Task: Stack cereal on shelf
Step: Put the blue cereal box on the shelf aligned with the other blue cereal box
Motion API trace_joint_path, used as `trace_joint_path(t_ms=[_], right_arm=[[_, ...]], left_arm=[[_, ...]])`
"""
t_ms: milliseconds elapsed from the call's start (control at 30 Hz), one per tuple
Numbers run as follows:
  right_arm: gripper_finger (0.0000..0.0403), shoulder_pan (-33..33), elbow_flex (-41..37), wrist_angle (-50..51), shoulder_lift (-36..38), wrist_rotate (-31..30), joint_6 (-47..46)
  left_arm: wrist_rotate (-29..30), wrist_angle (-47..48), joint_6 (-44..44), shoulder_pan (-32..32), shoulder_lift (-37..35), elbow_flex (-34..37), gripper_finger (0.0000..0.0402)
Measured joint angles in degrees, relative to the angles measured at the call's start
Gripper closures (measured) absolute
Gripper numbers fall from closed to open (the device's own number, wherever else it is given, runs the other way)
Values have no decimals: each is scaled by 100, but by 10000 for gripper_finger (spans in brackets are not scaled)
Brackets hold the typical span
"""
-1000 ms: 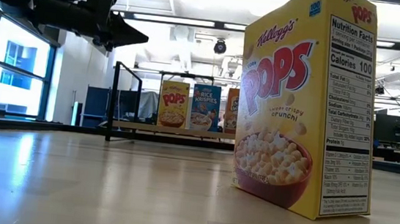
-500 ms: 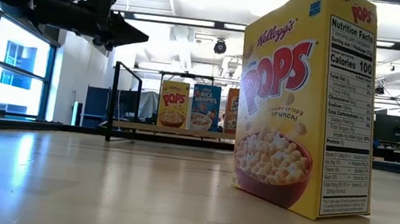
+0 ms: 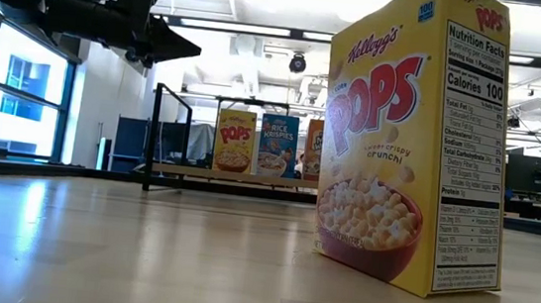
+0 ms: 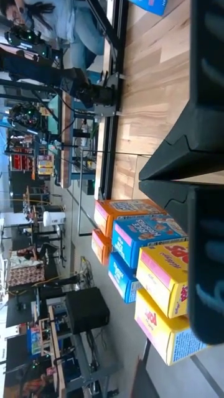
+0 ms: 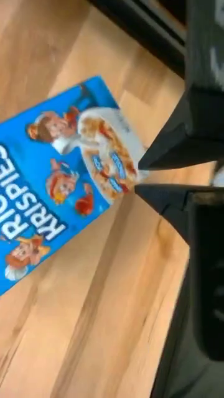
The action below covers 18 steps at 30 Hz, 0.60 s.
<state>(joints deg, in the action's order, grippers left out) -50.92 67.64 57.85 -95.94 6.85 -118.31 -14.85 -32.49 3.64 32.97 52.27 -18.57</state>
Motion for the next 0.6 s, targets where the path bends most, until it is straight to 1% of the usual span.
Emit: trace_joint_path(t_ms=[133, 167, 200, 267, 367, 433, 500, 600], right_arm=[[330, 124, -21, -43, 0, 1292, -279], [324, 79, -49, -66, 0, 1450, -373], [321, 31, -101, -99, 0, 1484, -496], [321, -43, -308, -241, 0, 1451, -754], [333, -31, -731, -533, 0, 1074, -892], [346, 63, -1023, -791, 0, 811, -842], [359, 214, -1256, -875, -2, 523, -580], [371, 562, -1452, -551, -2, 50, 35]], left_arm=[[-26, 36, 0, 0, 0, -1, 399], [-44, 50, 0, 0, 0, -1, 399], [-57, 67, 0, 0, 0, 0, 399], [-61, 107, 9, -2, 0, -2, 399], [-97, 138, 96, -4, 0, -2, 399], [-236, 136, 109, -4, 0, -2, 399], [-436, 133, 156, -18, 0, -2, 399], [-608, 126, 249, -86, 0, -2, 399]])
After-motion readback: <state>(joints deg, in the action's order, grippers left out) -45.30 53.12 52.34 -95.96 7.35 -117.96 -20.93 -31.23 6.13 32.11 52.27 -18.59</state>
